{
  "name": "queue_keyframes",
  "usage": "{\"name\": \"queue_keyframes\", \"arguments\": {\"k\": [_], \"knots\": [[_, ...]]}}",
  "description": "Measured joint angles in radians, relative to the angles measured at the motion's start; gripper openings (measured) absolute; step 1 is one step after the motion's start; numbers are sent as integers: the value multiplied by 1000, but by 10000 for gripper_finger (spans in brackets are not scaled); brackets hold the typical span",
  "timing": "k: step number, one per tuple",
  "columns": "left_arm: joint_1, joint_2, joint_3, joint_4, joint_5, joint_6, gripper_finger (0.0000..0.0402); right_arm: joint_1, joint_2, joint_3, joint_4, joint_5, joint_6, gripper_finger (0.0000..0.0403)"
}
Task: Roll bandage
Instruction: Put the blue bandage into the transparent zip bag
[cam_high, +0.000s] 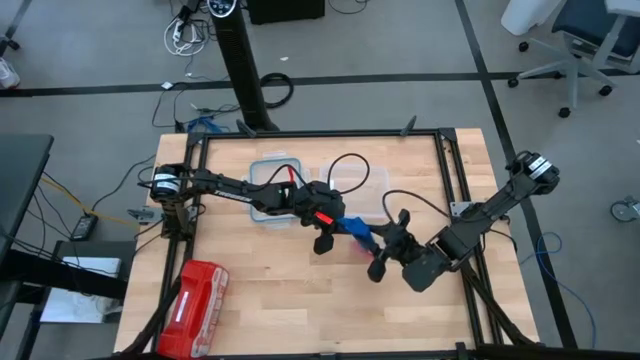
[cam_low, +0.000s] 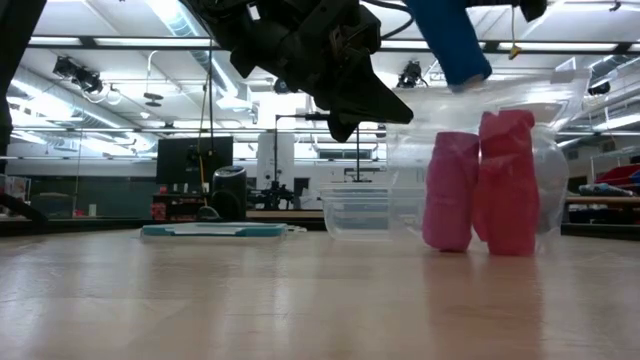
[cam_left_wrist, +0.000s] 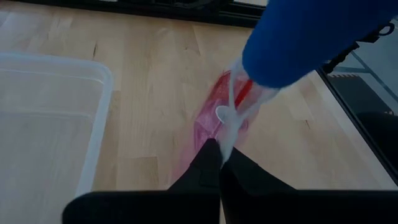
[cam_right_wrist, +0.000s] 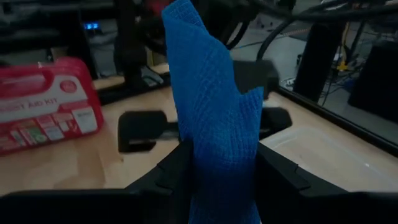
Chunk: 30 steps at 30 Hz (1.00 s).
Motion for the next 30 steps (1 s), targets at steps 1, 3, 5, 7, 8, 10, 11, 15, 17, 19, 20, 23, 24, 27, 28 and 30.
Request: {"name": "queue_keyframes", "arguments": {"k": [1,3,5,7,8,10,11,15,17,19,20,23,24,27,28,30], "knots": [[0,0,0,0,0,0,0,-1,13,0,-7,-10,-3,131],[0,0,0,0,0,0,0,-9,38,0,-5,-21,0,131],[0,0,0,-1,0,-1,0,-13,58,0,-7,-23,13,131],[0,0,0,-3,0,-3,0,-14,70,0,-5,-17,16,131],[0,0,0,-4,0,-3,0,-14,77,0,-5,-6,15,131],[0,0,0,-4,1,-3,0,-14,81,0,-12,13,9,131],[0,0,0,-4,0,-3,0,-14,80,0,-12,26,3,131],[0,0,0,-3,1,-3,0,-16,78,0,-12,91,-55,131],[0,0,0,-3,2,-3,0,-24,77,0,-12,103,-88,131],[0,0,0,-2,2,-3,0,-43,77,0,-12,74,-89,131],[0,0,0,-2,2,-3,0,-57,77,0,-12,44,-79,131],[0,0,0,-4,2,-3,0,-85,78,0,-8,-35,-32,131],[0,0,0,-4,2,-3,0,-90,79,0,-6,-43,-22,131],[0,0,0,-8,3,-3,0,-83,80,0,-26,25,28,129],[0,0,0,-11,3,-3,0,-75,80,0,-39,67,55,127],[0,0,0,-19,5,-3,0,-62,80,0,-51,117,101,124]]}}
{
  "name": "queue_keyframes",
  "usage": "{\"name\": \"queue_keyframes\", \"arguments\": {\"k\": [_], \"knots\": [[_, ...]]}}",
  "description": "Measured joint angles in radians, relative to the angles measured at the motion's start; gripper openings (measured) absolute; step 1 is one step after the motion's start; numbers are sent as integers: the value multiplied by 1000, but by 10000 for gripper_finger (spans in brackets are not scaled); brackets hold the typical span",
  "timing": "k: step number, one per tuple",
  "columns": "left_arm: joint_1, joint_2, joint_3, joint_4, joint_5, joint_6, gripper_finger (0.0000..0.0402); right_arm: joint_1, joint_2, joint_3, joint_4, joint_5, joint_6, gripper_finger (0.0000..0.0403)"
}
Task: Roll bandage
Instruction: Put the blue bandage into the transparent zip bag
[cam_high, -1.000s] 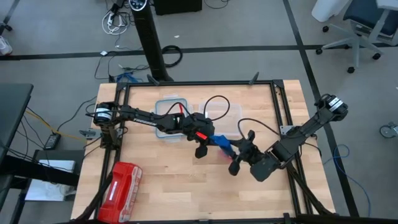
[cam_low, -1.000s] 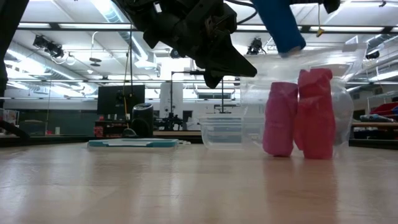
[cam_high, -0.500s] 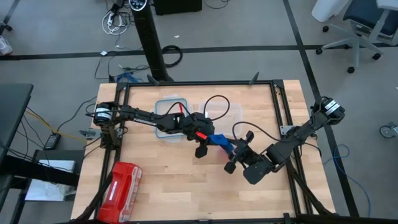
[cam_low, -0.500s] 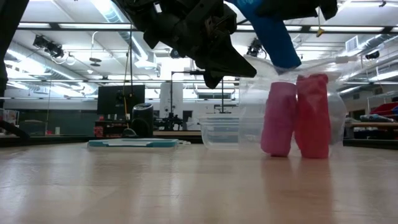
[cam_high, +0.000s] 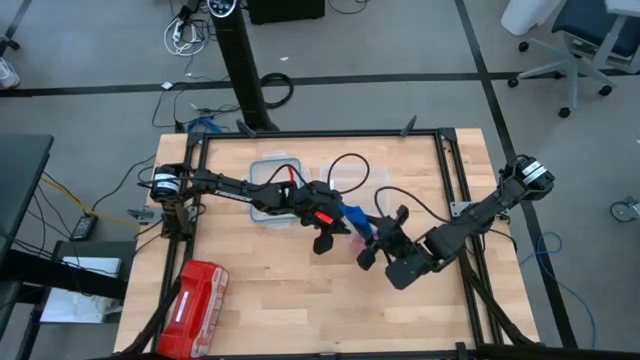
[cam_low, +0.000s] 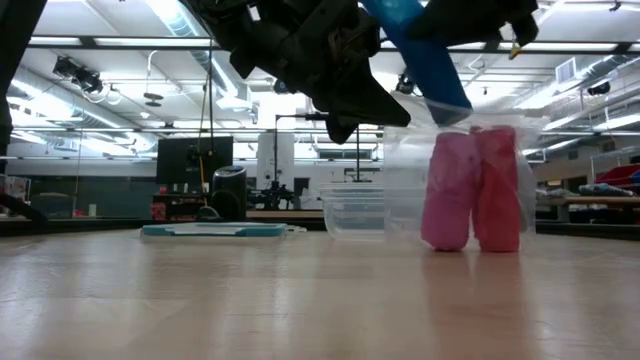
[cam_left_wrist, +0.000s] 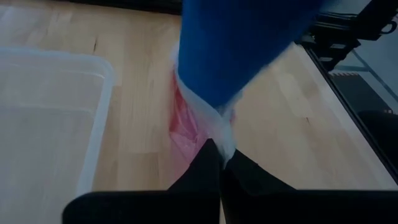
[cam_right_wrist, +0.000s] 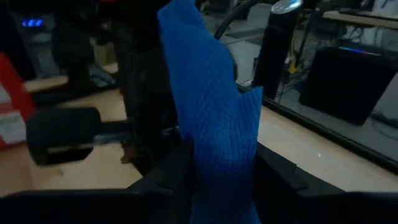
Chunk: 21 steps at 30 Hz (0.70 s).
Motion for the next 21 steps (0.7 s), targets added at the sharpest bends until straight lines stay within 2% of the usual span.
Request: {"name": "queue_keyframes", "arguments": {"k": [5,8,11,21], "knots": [[0,0,0,2,3,0,0,39,0,0,-28,31,116,120],[0,0,0,2,3,-1,0,77,0,0,-110,90,219,119],[0,0,0,6,3,-5,0,94,0,0,-179,96,323,119],[0,0,0,96,3,-48,0,115,1,-65,-71,210,290,119]]}}
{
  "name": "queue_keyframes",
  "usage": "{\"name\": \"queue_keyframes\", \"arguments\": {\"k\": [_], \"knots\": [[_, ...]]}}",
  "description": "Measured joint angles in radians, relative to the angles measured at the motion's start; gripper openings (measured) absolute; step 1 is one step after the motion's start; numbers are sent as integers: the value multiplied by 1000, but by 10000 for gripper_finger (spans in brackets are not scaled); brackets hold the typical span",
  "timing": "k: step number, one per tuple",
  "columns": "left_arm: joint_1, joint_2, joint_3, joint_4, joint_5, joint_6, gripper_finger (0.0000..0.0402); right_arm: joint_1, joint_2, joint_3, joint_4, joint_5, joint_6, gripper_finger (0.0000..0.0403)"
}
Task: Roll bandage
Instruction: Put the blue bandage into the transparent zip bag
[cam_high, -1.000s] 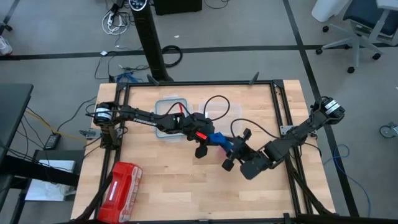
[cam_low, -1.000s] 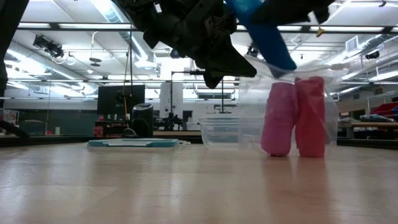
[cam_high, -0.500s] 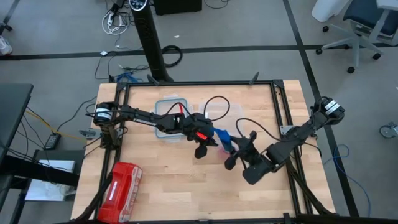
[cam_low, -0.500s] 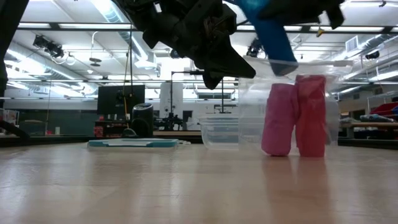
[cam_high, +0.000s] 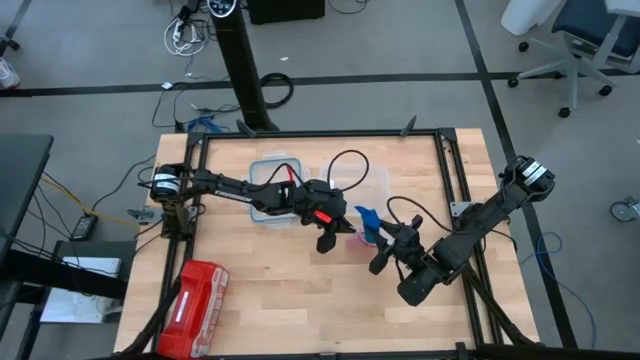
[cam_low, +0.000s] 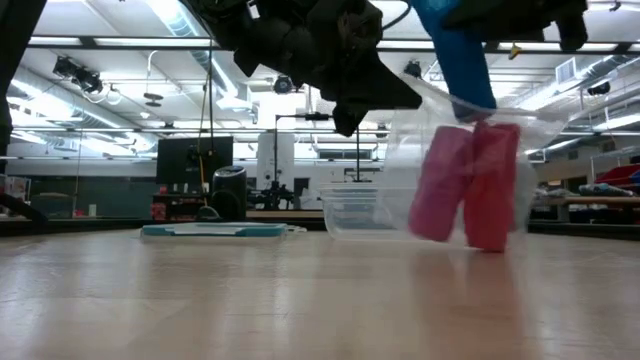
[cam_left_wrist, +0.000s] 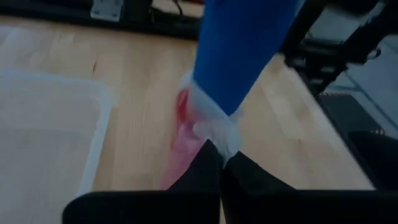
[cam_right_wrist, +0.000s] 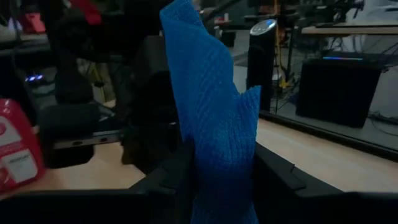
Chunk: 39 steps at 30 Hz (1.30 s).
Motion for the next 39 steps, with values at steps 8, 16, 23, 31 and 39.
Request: {"name": "queue_keyframes", "arguments": {"k": [8,16,23,31,39], "knots": [[0,0,0,-31,-1,-7,0,-10,0,-12,143,105,-173,119],[0,0,0,-56,-38,-8,0,-41,0,-12,155,-39,-128,119],[-2,0,0,-63,-39,-4,0,-60,0,-11,154,-84,-163,119],[-2,0,0,-103,-32,-3,0,-65,0,-10,72,-207,-182,119],[-3,0,0,-104,-30,-1,0,-72,-10,-7,60,-305,-209,119]]}}
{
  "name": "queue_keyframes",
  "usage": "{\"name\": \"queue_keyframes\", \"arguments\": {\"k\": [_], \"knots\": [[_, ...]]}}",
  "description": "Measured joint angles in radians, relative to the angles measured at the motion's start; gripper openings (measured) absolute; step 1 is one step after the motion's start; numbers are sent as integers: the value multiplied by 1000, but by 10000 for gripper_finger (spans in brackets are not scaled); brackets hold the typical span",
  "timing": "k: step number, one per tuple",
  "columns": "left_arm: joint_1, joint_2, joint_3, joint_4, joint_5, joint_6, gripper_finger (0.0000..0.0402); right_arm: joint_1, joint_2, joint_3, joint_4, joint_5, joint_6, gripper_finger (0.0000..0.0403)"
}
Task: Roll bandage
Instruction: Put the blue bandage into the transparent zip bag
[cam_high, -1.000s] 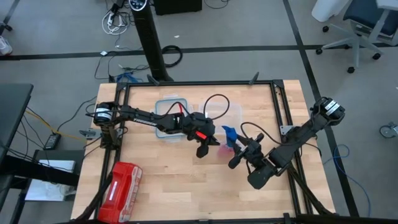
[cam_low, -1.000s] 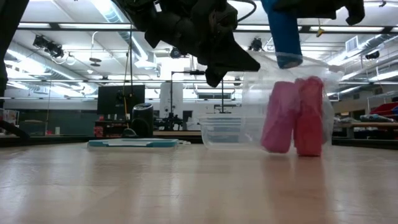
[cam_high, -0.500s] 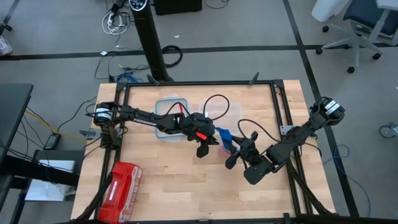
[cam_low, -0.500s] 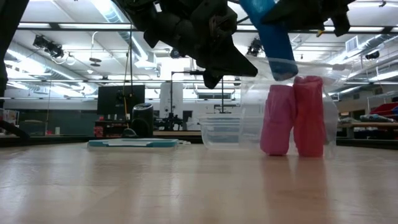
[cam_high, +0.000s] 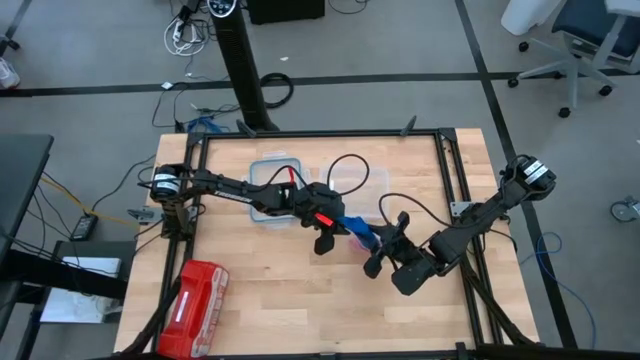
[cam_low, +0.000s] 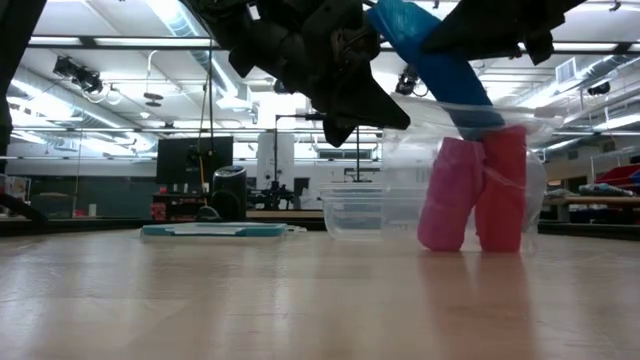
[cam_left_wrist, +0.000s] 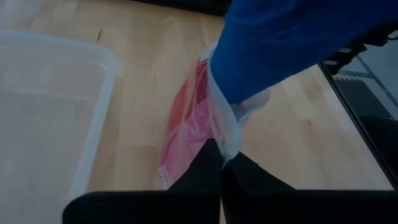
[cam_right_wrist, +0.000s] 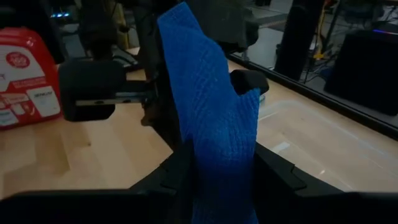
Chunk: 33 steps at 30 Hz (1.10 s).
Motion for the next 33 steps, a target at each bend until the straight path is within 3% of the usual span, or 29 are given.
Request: {"name": "queue_keyframes", "arguments": {"k": [5,14,22,29,33], "knots": [[0,0,0,0,0,1,0,1,3,-4,37,22,-10,119],[0,0,0,0,-1,0,0,-27,5,-6,260,26,-262,119],[1,0,0,5,5,1,0,-83,11,-45,309,36,-277,119],[1,0,-1,6,11,1,0,-85,8,-219,700,57,-326,119],[2,0,-1,10,11,1,0,-80,9,-292,941,48,-468,119]]}}
